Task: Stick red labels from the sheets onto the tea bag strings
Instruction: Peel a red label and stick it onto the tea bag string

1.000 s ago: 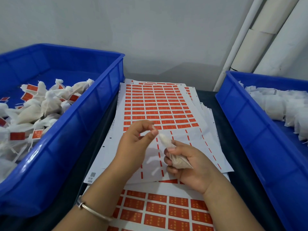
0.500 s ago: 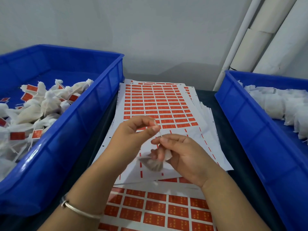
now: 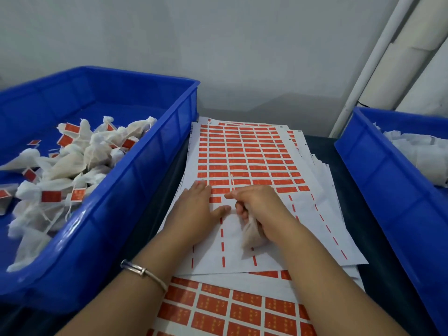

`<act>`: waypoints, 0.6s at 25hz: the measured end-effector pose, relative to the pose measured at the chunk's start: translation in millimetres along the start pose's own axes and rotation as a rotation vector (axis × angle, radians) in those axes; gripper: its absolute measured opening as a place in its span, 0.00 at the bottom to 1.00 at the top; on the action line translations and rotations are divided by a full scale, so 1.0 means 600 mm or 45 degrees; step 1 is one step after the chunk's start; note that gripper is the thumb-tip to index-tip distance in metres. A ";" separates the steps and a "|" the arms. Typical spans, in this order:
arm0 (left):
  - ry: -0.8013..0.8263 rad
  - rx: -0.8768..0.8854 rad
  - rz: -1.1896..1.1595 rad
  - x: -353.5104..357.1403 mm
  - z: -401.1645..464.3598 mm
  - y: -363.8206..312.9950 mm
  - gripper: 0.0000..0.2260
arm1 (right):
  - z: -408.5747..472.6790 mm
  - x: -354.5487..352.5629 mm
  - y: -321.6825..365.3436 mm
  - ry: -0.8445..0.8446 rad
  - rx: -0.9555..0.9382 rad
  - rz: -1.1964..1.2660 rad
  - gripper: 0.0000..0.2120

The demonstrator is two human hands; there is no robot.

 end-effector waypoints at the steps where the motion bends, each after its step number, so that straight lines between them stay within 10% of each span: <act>1: -0.005 0.007 0.015 0.001 0.001 0.000 0.36 | 0.008 0.003 -0.002 -0.032 0.030 -0.027 0.10; 15: -0.181 0.015 0.124 -0.027 -0.016 -0.013 0.20 | 0.018 -0.003 -0.006 -0.064 -0.092 -0.087 0.09</act>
Point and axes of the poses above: each hand's wrist, its own z-axis towards the middle knuckle, its own x-axis out of the palm, y = z × x, the point moved 5 cm from there along z, towards the middle knuckle, and after that the axes turned 9 degrees about z, right-handed, at the moved point
